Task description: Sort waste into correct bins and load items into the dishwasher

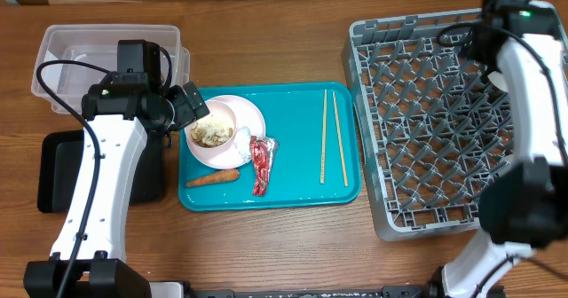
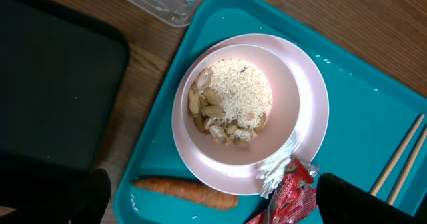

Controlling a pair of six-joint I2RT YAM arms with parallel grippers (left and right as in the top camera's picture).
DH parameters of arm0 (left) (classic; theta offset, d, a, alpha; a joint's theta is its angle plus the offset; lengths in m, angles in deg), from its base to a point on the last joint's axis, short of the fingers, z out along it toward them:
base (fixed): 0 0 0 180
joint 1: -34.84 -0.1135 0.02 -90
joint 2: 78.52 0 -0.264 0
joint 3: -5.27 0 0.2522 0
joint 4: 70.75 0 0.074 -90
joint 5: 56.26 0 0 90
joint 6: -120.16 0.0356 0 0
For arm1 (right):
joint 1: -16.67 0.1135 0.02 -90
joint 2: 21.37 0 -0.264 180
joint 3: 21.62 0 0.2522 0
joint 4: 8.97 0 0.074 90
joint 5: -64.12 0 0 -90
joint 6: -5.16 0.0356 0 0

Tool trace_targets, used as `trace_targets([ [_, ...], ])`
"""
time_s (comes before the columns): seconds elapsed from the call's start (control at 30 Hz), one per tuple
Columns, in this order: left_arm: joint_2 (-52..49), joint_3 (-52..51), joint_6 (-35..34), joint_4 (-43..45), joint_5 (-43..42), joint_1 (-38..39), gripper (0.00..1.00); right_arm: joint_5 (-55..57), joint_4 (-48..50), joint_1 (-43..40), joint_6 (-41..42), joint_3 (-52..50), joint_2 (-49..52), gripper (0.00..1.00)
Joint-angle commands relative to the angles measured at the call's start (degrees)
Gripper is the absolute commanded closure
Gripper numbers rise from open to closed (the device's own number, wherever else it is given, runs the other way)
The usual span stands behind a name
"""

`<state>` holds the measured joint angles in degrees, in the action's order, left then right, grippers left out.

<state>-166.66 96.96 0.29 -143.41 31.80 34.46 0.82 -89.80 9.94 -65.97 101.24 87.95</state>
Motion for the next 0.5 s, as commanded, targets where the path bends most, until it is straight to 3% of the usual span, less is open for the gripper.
trace_targets([
  [0.0,0.83,0.46,0.13,-1.05,-0.63,0.02,0.00,-13.14,-0.20,-0.15,-5.20,1.57,-4.02,0.03],
  [0.07,0.83,0.46,0.13,-1.62,-0.66,0.02,0.00,-16.87,-0.66,-0.15,-8.07,1.53,-3.76,0.13],
  [0.2,0.83,0.46,0.31,-2.36,-0.63,0.02,0.00,-16.17,-0.37,-0.42,-8.87,0.52,-1.99,0.59],
  [0.23,0.83,0.46,0.31,-2.45,-0.63,0.02,0.00,-15.61,0.42,-0.68,-8.87,-0.04,-1.62,0.66],
  [0.3,0.83,0.46,0.31,-2.69,-0.63,0.02,0.00,-15.63,2.27,-1.31,-8.96,-1.14,-0.74,0.73],
  [0.47,0.83,0.46,0.28,-3.04,-0.63,0.02,0.00,-16.15,3.82,-4.17,-10.43,-1.97,3.50,0.74],
])
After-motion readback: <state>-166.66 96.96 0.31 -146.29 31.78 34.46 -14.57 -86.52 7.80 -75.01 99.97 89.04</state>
